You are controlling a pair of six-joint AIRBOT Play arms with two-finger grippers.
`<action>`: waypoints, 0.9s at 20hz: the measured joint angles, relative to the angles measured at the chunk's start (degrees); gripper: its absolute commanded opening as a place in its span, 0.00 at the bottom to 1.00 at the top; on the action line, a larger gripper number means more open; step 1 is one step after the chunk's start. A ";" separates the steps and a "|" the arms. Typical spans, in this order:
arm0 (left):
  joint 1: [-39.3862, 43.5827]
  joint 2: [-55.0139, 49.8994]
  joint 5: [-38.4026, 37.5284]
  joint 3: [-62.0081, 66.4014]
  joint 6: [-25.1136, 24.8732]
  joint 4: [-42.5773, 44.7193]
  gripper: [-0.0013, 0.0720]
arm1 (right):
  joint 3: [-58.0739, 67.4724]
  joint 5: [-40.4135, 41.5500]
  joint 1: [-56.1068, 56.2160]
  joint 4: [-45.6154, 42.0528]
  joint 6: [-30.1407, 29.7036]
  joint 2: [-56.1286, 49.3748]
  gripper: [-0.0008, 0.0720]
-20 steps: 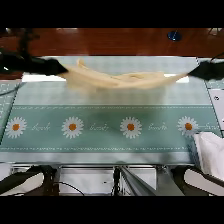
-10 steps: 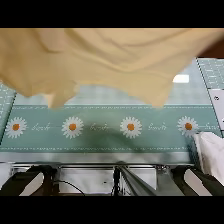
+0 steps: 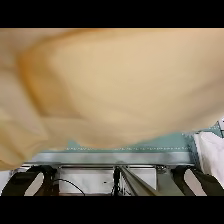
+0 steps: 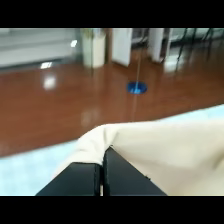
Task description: Fold the shirts.
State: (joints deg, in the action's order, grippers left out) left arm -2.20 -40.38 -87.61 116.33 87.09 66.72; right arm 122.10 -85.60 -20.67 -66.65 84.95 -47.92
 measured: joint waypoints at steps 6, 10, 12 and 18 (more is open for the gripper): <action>0.00 -0.66 -5.55 -16.22 1.64 2.16 0.06 | -9.86 -10.03 0.87 0.28 0.24 -7.98 0.03; 0.02 -4.09 2.91 -34.14 -1.31 2.23 0.06 | -21.16 -9.81 7.43 -6.27 -0.55 -16.35 0.03; 0.02 -7.52 9.66 -40.85 -3.96 1.57 0.06 | -24.61 -6.12 11.02 -11.06 -1.60 -21.38 0.03; 0.15 -22.67 33.14 -47.87 -11.30 0.17 0.06 | -27.85 13.60 14.27 -19.04 -1.92 -33.55 0.03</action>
State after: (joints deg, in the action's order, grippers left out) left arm -2.04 -63.05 -54.48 68.47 75.79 66.89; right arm 94.26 -72.01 -6.39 -85.69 83.02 -81.47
